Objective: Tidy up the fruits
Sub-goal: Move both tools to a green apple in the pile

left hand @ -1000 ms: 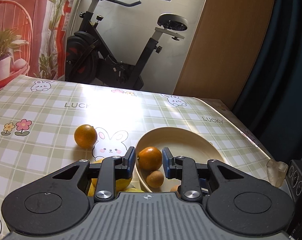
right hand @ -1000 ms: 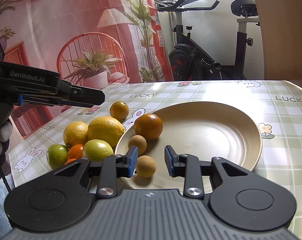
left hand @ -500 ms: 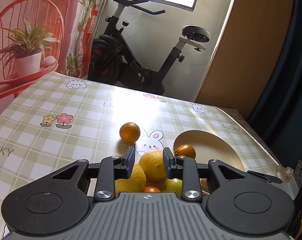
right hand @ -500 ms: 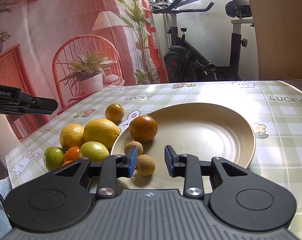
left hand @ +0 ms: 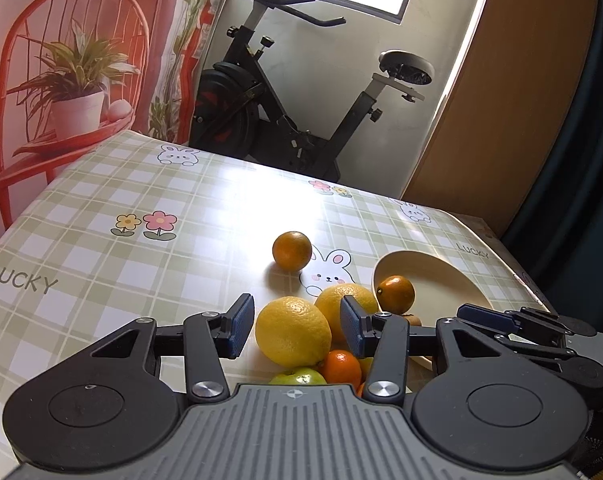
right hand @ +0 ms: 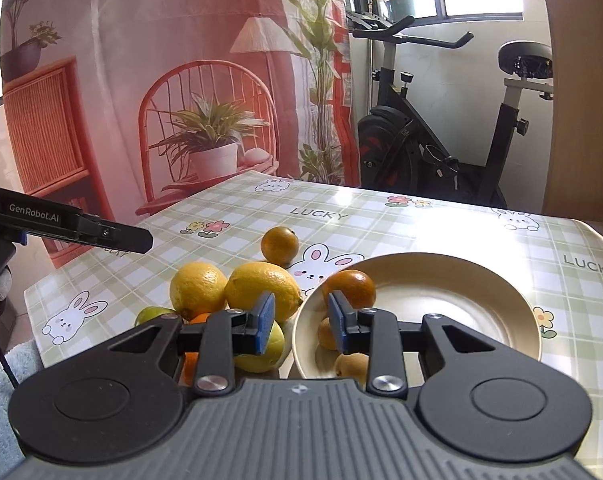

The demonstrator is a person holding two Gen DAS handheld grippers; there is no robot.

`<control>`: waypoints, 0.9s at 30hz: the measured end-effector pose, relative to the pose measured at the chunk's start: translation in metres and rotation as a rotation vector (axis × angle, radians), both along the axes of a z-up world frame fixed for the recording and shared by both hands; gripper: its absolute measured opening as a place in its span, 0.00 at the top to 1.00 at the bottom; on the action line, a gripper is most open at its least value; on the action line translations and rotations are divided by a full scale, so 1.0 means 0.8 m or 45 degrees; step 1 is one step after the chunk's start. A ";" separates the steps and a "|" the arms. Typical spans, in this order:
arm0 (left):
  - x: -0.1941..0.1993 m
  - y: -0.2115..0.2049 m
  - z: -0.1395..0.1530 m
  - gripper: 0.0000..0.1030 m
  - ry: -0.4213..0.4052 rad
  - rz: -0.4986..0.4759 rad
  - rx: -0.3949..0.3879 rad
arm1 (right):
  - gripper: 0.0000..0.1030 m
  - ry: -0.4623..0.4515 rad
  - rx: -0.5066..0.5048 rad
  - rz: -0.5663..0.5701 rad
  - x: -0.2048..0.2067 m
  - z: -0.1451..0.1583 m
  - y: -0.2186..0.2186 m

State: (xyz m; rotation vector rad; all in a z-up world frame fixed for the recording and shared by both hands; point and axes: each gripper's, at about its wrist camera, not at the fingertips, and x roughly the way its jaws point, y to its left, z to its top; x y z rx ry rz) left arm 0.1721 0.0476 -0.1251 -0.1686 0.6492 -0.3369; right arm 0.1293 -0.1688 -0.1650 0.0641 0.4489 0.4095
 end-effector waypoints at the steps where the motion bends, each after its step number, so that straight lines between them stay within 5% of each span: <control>1: -0.002 0.002 -0.001 0.52 0.002 -0.006 -0.004 | 0.68 0.004 -0.003 0.012 0.001 0.001 0.005; 17: -0.002 0.048 -0.018 0.52 0.069 0.042 -0.087 | 0.65 0.087 -0.235 0.399 0.021 -0.009 0.130; 27: 0.003 0.045 -0.039 0.47 0.130 -0.017 -0.176 | 0.54 0.142 -0.282 0.397 0.032 -0.025 0.158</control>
